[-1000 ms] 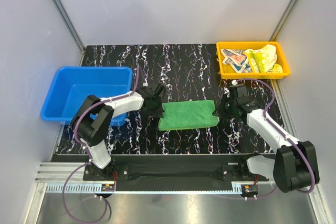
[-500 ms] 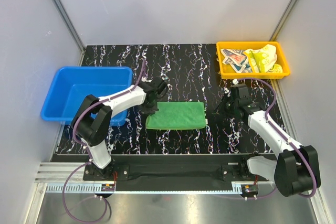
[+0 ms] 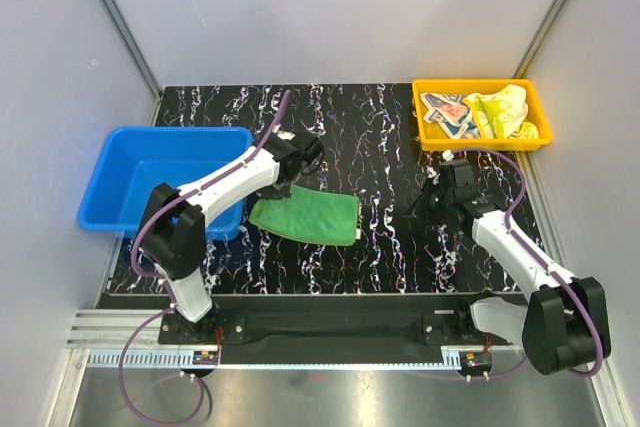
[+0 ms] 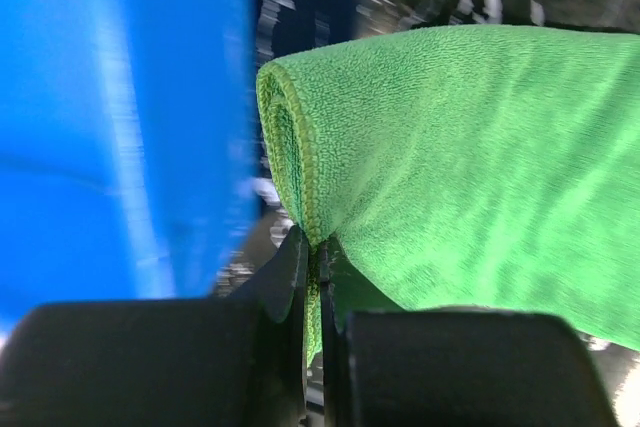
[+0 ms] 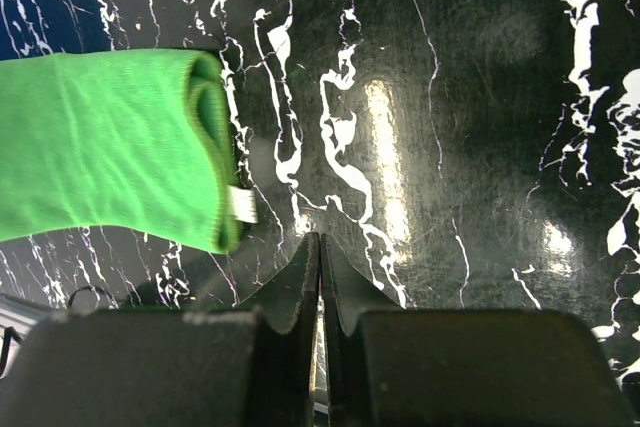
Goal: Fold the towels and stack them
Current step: Neatly place the folded towel into the bin
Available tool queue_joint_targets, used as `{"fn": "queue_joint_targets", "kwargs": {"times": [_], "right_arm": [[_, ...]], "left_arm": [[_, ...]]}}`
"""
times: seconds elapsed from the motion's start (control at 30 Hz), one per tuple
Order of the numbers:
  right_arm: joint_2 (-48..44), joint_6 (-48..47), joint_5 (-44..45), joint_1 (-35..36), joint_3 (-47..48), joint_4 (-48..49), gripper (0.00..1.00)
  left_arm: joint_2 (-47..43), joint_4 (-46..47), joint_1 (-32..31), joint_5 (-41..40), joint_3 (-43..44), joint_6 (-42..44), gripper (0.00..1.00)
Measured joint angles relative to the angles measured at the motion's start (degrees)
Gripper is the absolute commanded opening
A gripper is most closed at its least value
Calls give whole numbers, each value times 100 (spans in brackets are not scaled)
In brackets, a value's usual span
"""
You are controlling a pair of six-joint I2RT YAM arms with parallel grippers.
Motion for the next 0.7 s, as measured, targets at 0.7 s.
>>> {"fn": "queue_joint_targets", "kwargs": {"times": [0.7], "right_arm": [[15, -122, -44, 0, 129, 68, 7]], "left_arm": [[-658, -817, 1626, -793, 883, 1602, 0]]}}
